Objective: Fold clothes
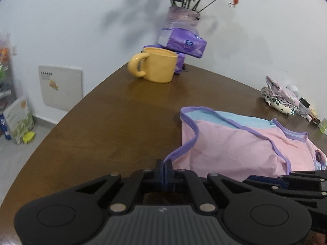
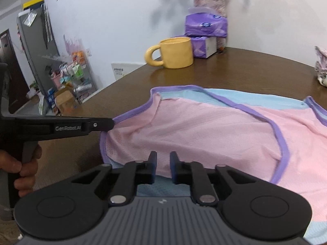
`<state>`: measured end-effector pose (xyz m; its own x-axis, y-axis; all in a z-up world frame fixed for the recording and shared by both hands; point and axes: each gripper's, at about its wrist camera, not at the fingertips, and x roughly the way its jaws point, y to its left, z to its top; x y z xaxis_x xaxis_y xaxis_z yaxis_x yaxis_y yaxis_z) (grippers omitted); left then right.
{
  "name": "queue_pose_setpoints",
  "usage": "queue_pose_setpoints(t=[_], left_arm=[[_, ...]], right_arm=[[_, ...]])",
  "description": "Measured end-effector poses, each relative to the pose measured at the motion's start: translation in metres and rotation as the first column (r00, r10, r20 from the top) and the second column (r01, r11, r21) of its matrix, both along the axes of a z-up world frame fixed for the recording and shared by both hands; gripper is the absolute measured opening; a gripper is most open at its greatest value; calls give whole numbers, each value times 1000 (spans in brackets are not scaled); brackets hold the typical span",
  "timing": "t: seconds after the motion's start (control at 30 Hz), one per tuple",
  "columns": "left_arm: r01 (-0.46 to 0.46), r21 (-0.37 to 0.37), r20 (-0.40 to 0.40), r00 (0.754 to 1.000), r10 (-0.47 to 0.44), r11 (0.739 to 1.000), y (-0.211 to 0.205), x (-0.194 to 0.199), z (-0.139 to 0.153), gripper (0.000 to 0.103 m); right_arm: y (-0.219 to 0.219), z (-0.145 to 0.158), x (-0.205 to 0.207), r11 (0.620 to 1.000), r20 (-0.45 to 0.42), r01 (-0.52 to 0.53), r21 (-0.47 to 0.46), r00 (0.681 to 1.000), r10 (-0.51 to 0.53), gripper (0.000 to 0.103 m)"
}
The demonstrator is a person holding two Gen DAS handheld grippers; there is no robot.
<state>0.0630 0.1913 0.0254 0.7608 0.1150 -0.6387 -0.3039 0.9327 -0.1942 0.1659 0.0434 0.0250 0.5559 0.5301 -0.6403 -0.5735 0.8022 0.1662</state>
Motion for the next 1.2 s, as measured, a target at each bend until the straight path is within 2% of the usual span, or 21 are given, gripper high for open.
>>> queue_pose_setpoints(t=[0.13,0.27,0.3,0.43,0.53,0.57,0.63,0.73,0.8,0.83,0.97,1.0,1.07,1.2], left_arm=[[-7,-25,-23,1000,7,1000,7,-8,-2,3],[-5,-36,4,1000,5,999,14,-3,5,26],[-1,-28,10,1000,2,1000,15,1,7,28],[23,6,14,1000,-24,1000,17,20,9,28],[51,36,-3,999,-51,998,14,32,5,25],[58,42,-12,998,-57,997,13,34,3,21],[53,59,-23,998,-51,997,13,34,0,14],[45,85,-39,998,-41,995,13,33,-4,13],[15,55,-25,1000,-13,998,16,29,-1,14],[5,35,-10,1000,-4,999,17,26,1,21],[37,-3,50,998,-37,999,3,19,8,59],[50,-6,52,997,-49,999,-4,19,8,62],[74,-12,56,996,-73,997,-17,19,7,76],[123,-24,63,991,-121,992,-44,20,5,79]], right_arm=[[8,-3,-2,1000,-3,-23,-21,1000,23,10],[8,-5,0,1000,-10,-22,-18,1000,22,11],[8,-5,0,1000,-12,-19,-17,1000,18,11],[6,-4,2,1000,-9,1,-23,1000,-1,12],[3,-4,4,1000,-10,16,-25,1000,-17,12],[2,-4,5,999,-11,21,-26,1000,-22,12],[1,-4,6,999,-11,21,-28,1000,-22,12],[3,-4,7,1000,-13,9,-28,1000,-10,13],[1,-3,8,1000,-18,6,-17,1000,-6,13],[-2,-2,8,1000,-21,9,-9,1000,-9,14],[-22,5,9,998,-4,69,12,998,-69,29],[-31,7,9,995,3,96,15,995,-96,29],[-51,11,9,988,13,156,21,988,-156,32],[-102,16,6,951,47,309,23,950,-310,39]])
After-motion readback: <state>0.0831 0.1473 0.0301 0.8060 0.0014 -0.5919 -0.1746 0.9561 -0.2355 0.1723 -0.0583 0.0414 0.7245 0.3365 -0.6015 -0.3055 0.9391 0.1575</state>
